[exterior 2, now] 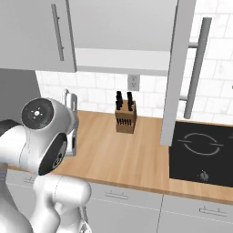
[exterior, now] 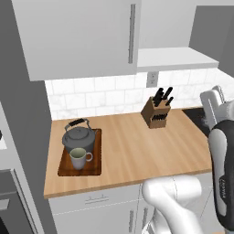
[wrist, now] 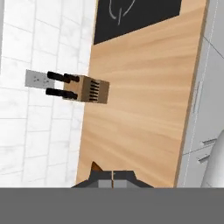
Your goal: Pick the kettle from the counter and place it on the tray. Then pick the mug from the cabinet and place it on the tray. Then close the cabinet doors.
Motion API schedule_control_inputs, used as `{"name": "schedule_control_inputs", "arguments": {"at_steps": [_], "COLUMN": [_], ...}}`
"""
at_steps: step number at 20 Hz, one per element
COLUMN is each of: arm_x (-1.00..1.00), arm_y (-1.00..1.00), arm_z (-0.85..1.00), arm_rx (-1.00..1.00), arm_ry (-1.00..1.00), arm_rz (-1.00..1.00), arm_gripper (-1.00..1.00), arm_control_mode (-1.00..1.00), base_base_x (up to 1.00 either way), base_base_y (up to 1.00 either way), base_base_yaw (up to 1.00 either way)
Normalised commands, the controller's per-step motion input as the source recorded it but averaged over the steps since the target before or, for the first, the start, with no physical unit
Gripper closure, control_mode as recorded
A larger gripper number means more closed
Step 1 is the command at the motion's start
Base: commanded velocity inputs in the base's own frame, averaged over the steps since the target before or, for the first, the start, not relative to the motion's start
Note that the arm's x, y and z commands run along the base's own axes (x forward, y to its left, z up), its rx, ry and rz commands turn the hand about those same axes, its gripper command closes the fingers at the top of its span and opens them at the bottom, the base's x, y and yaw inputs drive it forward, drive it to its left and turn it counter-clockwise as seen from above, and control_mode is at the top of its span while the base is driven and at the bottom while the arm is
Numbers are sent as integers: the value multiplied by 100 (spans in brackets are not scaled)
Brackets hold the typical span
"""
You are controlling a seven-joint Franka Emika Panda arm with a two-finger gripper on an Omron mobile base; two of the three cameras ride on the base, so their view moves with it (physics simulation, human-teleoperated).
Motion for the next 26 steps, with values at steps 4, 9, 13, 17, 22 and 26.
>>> {"name": "schedule_control_inputs", "arguments": {"at_steps": [4, 9, 13, 17, 22, 26], "arm_x": [-6, -7, -8, -6, -2, -5], "arm_y": [-74, -50, -53, -64, -62, -54], "arm_z": [-6, -3, 0, 0, 0, -3], "arm_rx": [11, 9, 12, 18, 8, 5], "arm_ry": [-2, -19, -26, -15, -4, -2], "arm_rz": [-9, -10, -10, -7, -2, 0], "arm_gripper": [100, 100, 100, 100, 100, 100], "arm_control_mode": [-100, -100, -100, -100, -100, -100], "base_base_x": [0, 0, 0, 0, 0, 0], "base_base_y": [0, 0, 0, 0, 0, 0], "base_base_yaw": [0, 0, 0, 0, 0, 0]}}
